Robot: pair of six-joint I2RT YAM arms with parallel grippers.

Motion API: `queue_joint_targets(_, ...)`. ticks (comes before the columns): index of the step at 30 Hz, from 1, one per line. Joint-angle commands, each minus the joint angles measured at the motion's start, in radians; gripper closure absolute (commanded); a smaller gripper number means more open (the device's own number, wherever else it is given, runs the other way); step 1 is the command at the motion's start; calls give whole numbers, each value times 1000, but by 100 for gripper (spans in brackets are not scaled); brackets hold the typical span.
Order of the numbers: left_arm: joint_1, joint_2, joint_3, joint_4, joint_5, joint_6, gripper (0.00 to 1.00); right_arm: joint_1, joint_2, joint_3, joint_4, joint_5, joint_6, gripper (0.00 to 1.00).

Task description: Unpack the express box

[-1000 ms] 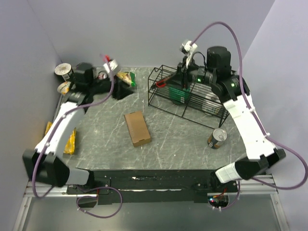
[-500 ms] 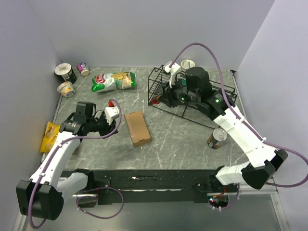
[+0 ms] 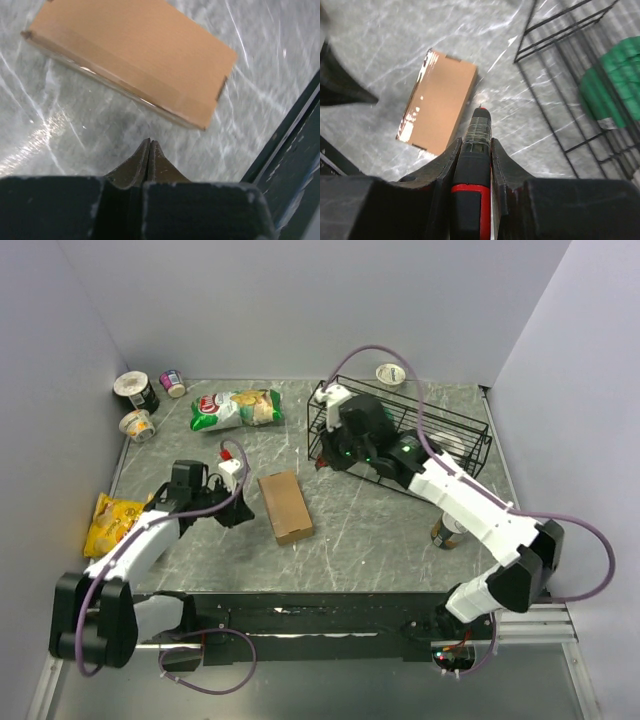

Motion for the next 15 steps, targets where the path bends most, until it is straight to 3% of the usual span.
queue_joint_targets(1,12,132,83,124,-53,-350,99,48,56,57,35,62,-4,100)
queue_joint_targets(7,25,341,130,114,19,-504,99,51,122,112,42,73,-17,100)
queue_joint_targets(15,-59,453,123,240,174,-483,99,50,134,106,63,125,-23,100)
